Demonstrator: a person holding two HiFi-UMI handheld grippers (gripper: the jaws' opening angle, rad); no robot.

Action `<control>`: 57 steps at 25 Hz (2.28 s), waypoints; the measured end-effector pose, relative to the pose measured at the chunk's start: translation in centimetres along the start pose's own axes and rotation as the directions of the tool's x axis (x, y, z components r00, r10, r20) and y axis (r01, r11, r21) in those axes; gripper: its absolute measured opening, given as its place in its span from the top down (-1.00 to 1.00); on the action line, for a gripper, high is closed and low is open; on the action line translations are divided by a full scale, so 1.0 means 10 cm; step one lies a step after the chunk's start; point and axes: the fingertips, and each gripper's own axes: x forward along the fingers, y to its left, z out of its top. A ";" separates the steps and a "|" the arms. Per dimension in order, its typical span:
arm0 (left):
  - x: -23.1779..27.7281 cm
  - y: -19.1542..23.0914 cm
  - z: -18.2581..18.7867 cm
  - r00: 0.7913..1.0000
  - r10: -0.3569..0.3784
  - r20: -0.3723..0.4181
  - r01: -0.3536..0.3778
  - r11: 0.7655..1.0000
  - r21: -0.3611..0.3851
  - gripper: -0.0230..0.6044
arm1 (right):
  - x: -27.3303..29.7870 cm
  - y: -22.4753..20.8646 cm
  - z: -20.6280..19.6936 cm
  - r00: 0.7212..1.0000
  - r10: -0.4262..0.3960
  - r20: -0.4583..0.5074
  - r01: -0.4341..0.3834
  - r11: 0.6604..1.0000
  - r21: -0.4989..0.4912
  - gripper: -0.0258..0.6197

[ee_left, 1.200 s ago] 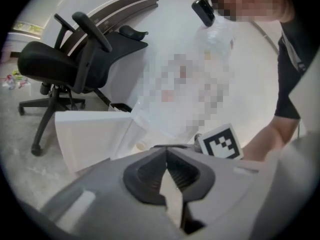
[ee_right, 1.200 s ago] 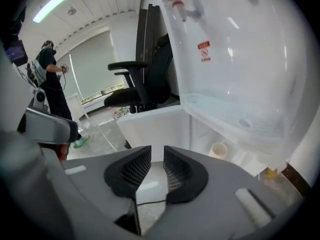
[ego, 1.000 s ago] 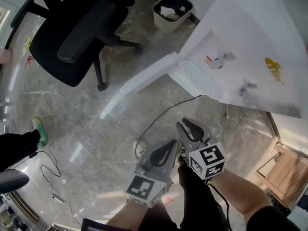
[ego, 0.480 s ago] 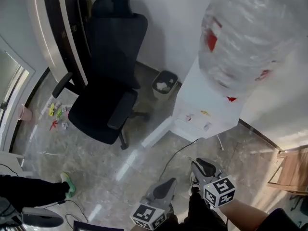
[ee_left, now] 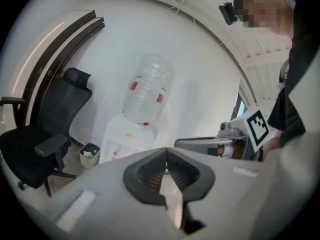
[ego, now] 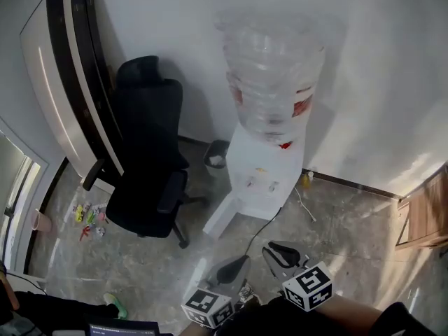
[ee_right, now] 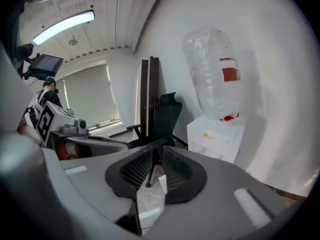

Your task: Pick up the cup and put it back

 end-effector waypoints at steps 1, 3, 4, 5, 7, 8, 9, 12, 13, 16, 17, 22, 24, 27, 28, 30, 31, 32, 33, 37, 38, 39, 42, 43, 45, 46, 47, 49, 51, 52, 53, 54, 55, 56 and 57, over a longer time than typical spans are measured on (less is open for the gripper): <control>0.01 -0.11 0.02 1.000 -0.005 -0.001 0.005 1.000 -0.005 0.92 | -0.12 0.02 0.03 1.000 0.016 0.020 -0.016 1.000 0.000 0.70; 0.05 -0.33 0.01 1.000 -0.019 -0.008 0.019 1.000 -0.011 0.92 | -0.39 0.05 0.09 0.997 0.039 0.061 -0.039 0.999 0.006 0.70; 0.09 -0.45 -0.02 1.000 -0.025 -0.010 0.025 1.000 -0.008 0.92 | -0.52 0.04 0.10 0.996 0.044 0.079 -0.044 0.999 0.006 0.70; 0.13 -0.57 -0.04 0.999 -0.030 -0.011 0.030 1.000 -0.005 0.92 | -0.66 0.02 0.12 0.994 0.044 0.095 -0.044 0.999 0.004 0.70; 0.23 -0.83 -0.09 0.999 -0.041 -0.008 0.041 0.999 -0.008 0.92 | -0.93 -0.03 0.10 0.992 0.041 0.119 -0.041 0.999 0.000 0.70; 0.26 -0.97 -0.11 0.999 -0.047 -0.005 0.047 0.999 -0.019 0.92 | -1.08 -0.05 0.08 0.991 0.042 0.127 -0.042 0.999 0.002 0.70; 0.28 -1.11 -0.14 0.999 -0.053 -0.002 0.053 0.998 -0.030 0.92 | -1.21 -0.06 0.05 0.990 0.044 0.135 -0.045 0.999 0.005 0.70; 0.30 -1.50 -0.26 0.998 -0.058 -0.008 0.057 0.998 -0.037 0.92 | -1.57 -0.09 -0.10 0.987 0.057 0.149 -0.062 0.998 0.033 0.71; 0.29 -1.61 -0.31 0.998 -0.053 -0.015 0.053 0.998 -0.034 0.92 | -1.68 -0.10 -0.16 0.987 0.063 0.151 -0.071 0.996 0.050 0.72; 0.22 -1.87 -0.48 0.999 -0.031 -0.033 0.030 0.999 -0.035 0.92 | -1.93 -0.10 -0.34 0.984 0.087 0.153 -0.103 0.990 0.095 0.72; 0.19 -1.92 -0.53 0.999 -0.021 -0.036 0.020 0.999 -0.035 0.92 | -2.00 -0.09 -0.39 0.984 0.094 0.151 -0.110 0.989 0.101 0.72; 0.04 -2.10 -0.67 0.999 0.006 -0.034 -0.007 0.999 -0.036 0.92 | -2.23 0.00 -0.52 0.982 0.120 0.147 -0.139 0.983 0.123 0.72; -0.03 -2.14 -0.67 1.000 0.008 -0.023 -0.009 1.000 -0.029 0.92 | -2.29 0.05 -0.50 0.979 0.124 0.160 -0.143 0.983 0.112 0.72; -0.11 -2.17 -0.60 1.000 0.001 -0.001 -0.001 1.000 -0.006 0.92 | -2.37 0.13 -0.38 0.975 0.116 0.187 -0.134 0.987 0.085 0.72; -0.13 -2.18 -0.58 1.000 -0.005 0.005 0.005 1.000 0.002 0.92 | -2.39 0.15 -0.34 0.975 0.108 0.196 -0.126 0.989 0.080 0.72; -0.19 -2.19 -0.53 1.000 -0.017 0.015 0.016 1.000 0.017 0.92 | -2.44 0.20 -0.25 0.972 0.088 0.216 -0.106 0.992 0.074 0.72; -0.22 -2.19 -0.51 1.000 -0.022 0.019 0.022 0.999 0.024 0.92 | -2.45 0.23 -0.20 0.971 0.078 0.227 -0.097 0.993 0.073 0.72; -0.25 -2.18 -0.49 0.999 -0.028 0.021 0.027 0.999 0.030 0.92 | -2.46 0.26 -0.16 0.969 0.069 0.236 -0.088 0.994 0.071 0.72; -0.28 -2.17 -0.47 0.999 -0.035 0.022 0.034 0.999 0.035 0.92 | -2.46 0.30 -0.12 0.968 0.061 0.243 -0.079 0.995 0.067 0.74; -0.43 -2.06 -0.42 0.998 -0.057 0.037 0.056 0.997 0.045 0.92 | -2.38 0.48 -0.10 0.966 0.040 0.254 -0.058 0.996 0.064 0.79; -0.47 -2.02 -0.42 0.997 -0.058 0.042 0.056 0.997 0.045 0.92 | -2.35 0.51 -0.11 0.966 0.035 0.254 -0.055 0.996 0.073 0.80; -0.50 -1.98 -0.42 0.997 -0.059 0.044 0.057 0.997 0.045 0.92 | -2.33 0.54 -0.12 0.967 0.031 0.255 -0.054 0.995 0.085 0.82; -0.62 -1.91 -0.42 0.997 -0.063 0.045 0.061 0.997 0.046 0.92 | -2.27 0.65 -0.17 0.966 0.025 0.256 -0.056 0.992 0.116 0.87; -0.66 -1.89 -0.43 0.997 -0.066 0.047 0.063 0.997 0.045 0.92 | -2.25 0.70 -0.19 0.967 0.026 0.254 -0.058 0.991 0.118 0.89; -0.75 -1.84 -0.44 0.996 -0.067 0.053 0.065 0.997 0.038 0.92 | -2.20 0.82 -0.23 0.969 0.036 0.244 -0.066 0.991 0.116 0.89; -0.79 -1.80 -0.44 0.996 -0.068 0.052 0.066 0.997 0.033 0.92 | -2.16 0.87 -0.24 0.970 0.041 0.239 -0.071 0.990 0.119 0.89; -0.82 -1.77 -0.44 0.996 -0.069 0.050 0.067 0.997 0.028 0.92 | -2.13 0.91 -0.25 0.971 0.046 0.235 -0.076 0.989 0.123 0.90; -0.86 -1.73 -0.43 0.996 -0.075 0.048 0.073 0.997 0.025 0.92 | -2.09 0.98 -0.25 0.971 0.049 0.234 -0.081 0.988 0.128 0.90; -0.88 -1.70 -0.41 0.995 -0.079 0.053 0.078 0.997 0.027 0.92 | -2.06 1.01 -0.24 0.970 0.051 0.236 -0.082 0.989 0.125 0.90; -0.89 -1.69 -0.40 0.995 -0.080 0.055 0.079 0.997 0.028 0.92 | -2.05 1.02 -0.23 0.970 0.052 0.237 -0.083 0.989 0.124 0.90; -0.90 -1.68 -0.39 0.995 -0.081 0.055 0.079 0.996 0.030 0.92 | -2.04 1.04 -0.22 0.970 0.051 0.239 -0.082 0.989 0.123 0.90; -0.91 -1.67 -0.38 0.995 -0.081 0.055 0.080 0.996 0.033 0.92 | -2.03 1.05 -0.21 0.969 0.050 0.240 -0.081 0.989 0.121 0.90; -0.92 -1.67 -0.38 0.995 -0.083 0.054 0.081 0.996 0.037 0.92 | -2.02 1.06 -0.20 0.969 0.048 0.242 -0.078 0.990 0.119 0.90; -0.93 -1.66 -0.37 0.995 -0.084 0.052 0.082 0.996 0.041 0.92 | -2.00 1.07 -0.19 0.969 0.046 0.242 -0.077 0.990 0.119 0.90; -0.93 -1.66 -0.36 0.995 -0.086 0.050 0.084 0.995 0.044 0.92 | -1.99 1.07 -0.18 0.969 0.045 0.242 -0.076 0.990 0.119 0.90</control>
